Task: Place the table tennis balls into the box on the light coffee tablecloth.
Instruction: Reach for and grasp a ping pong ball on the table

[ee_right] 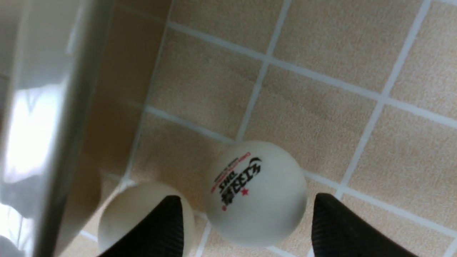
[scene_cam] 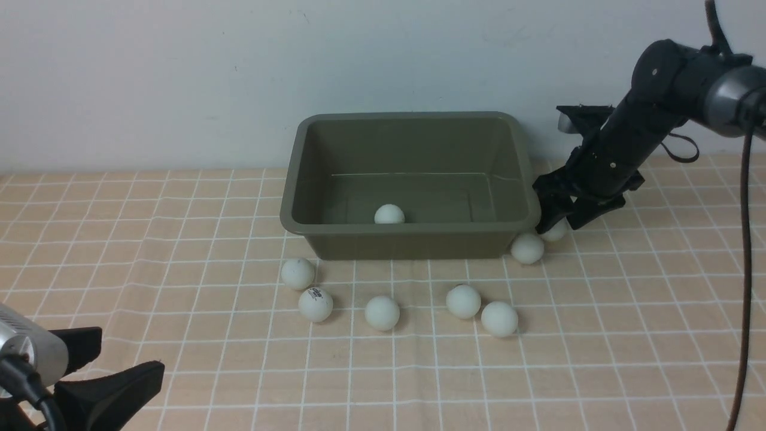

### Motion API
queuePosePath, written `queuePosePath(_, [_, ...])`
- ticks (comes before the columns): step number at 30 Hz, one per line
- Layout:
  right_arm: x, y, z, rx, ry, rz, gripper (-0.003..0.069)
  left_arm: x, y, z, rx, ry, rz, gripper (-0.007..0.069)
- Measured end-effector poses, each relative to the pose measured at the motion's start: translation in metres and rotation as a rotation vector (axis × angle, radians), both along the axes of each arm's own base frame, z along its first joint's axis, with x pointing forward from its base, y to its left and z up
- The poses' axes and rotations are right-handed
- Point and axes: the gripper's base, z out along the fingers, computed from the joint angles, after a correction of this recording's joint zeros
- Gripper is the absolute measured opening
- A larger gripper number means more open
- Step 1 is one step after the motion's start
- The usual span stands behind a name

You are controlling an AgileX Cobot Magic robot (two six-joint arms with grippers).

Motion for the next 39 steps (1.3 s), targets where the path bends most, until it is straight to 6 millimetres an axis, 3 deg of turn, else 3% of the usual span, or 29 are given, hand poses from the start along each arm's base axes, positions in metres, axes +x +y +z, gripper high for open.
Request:
queuePosePath(11, [0.003,0.0,0.0,0.0,-0.035,-0.012,0.0434,0.0,0.0,0.0,0.0,0.0,0.0,0.0413])
queuePosePath(19, [0.005,0.0,0.001,0.0,-0.056,-0.018,0.0371,0.0,0.0,0.0,0.0,0.0,0.0,0.0413])
queuePosePath(39, [0.008,-0.009,-0.003,0.091,-0.048,-0.025,0.0366,-0.001,-0.001,-0.001,0.001,0.014,-0.011,0.0413])
